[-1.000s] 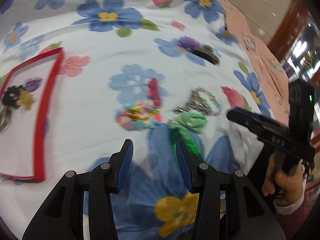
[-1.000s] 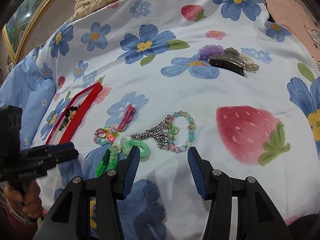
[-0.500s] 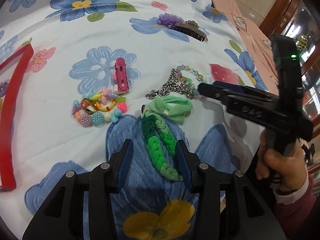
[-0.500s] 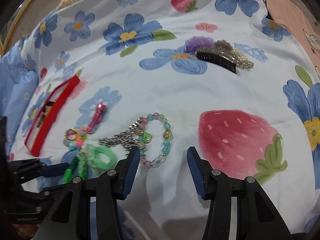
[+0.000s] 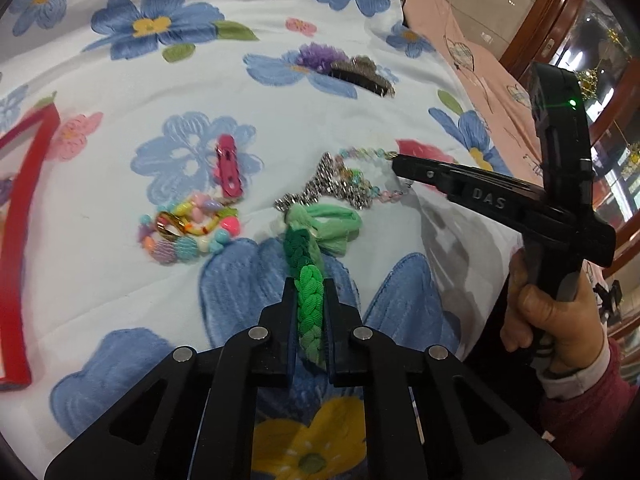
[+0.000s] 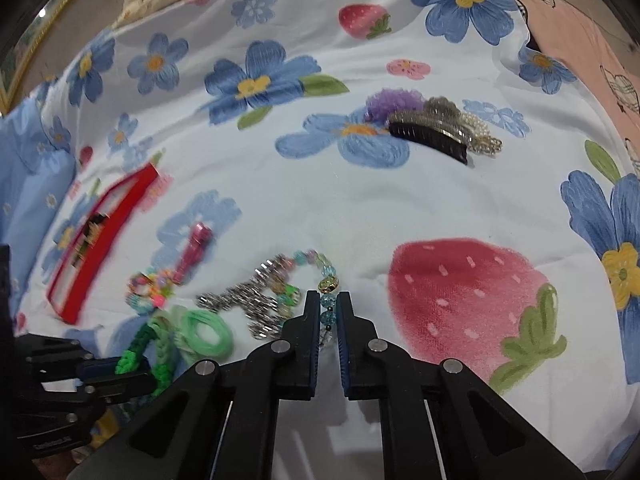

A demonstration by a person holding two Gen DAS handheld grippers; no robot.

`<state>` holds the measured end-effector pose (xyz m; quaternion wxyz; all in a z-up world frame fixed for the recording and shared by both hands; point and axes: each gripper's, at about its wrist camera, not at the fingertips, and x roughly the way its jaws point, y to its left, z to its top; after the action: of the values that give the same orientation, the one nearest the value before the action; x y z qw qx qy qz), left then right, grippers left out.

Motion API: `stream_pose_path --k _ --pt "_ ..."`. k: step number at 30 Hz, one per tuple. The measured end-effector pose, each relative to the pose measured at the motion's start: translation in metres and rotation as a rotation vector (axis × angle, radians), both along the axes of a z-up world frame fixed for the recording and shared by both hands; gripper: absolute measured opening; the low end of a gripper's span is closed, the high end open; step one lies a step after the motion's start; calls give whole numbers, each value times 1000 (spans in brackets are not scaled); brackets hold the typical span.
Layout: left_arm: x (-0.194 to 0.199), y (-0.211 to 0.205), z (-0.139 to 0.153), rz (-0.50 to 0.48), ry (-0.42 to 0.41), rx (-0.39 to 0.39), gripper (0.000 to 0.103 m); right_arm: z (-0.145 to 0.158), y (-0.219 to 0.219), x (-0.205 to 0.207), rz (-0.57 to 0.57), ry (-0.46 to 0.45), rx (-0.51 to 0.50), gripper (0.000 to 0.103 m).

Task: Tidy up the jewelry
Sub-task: 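Grasp the green braided hair tie with the left tool while the right tool grasps the beaded bracelet, then lower the green hair tie into the tray with the left tool while the right tool lowers the beaded bracelet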

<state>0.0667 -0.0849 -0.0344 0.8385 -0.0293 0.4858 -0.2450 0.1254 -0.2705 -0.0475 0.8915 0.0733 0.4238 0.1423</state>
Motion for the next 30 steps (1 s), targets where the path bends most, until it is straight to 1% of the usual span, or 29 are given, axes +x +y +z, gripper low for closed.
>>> stream_pose_path --k 8,13,23,30 --pt "-3 34 29 72 -65 -33 9 39 11 -7 32 -83 55 7" --pt "-6 63 40 137 -92 -48 9 60 30 -12 77 -122 79 8" --pt "-14 129 50 284 -116 -65 9 76 86 -13 201 -139 113 8" --pt "-21 174 50 380 -121 -67 9 81 138 -14 309 -139 131 8"
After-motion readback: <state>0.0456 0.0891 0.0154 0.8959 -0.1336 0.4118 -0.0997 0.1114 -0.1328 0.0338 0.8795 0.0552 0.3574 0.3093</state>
